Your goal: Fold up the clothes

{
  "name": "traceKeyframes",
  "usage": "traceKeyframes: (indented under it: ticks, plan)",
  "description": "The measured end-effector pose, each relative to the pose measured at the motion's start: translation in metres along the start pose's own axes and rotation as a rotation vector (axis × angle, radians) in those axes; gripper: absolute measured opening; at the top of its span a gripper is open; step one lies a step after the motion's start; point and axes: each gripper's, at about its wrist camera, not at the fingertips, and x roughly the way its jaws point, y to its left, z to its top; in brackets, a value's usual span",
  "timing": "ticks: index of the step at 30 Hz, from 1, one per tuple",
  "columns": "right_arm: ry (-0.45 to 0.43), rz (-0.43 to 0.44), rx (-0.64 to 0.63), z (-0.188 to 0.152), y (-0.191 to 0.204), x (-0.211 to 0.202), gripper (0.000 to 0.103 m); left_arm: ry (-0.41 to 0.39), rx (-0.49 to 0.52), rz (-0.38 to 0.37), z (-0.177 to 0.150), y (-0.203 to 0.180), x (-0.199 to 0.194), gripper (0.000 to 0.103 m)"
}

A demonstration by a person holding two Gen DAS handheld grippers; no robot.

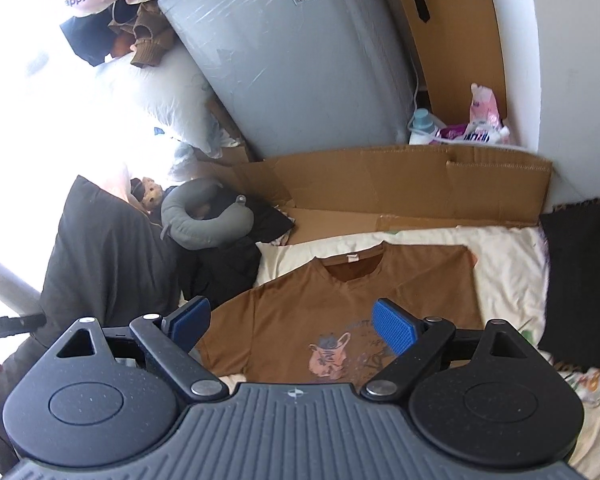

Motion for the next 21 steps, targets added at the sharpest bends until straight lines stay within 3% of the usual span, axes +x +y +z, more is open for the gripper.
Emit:
traceKeyframes:
  ticks: [11,21]
  plan:
    - [0.015,0.016,0.094,-0.03,-0.002,0.049,0.093,0.036,-0.066,0.014,-0.024,0.029,0.031,0.097]
    - [0.04,0.019,0.024,-0.055,0.006,0.106,0.093,0.013,-0.072,0.015,-0.034,0.033,0.073,0.097]
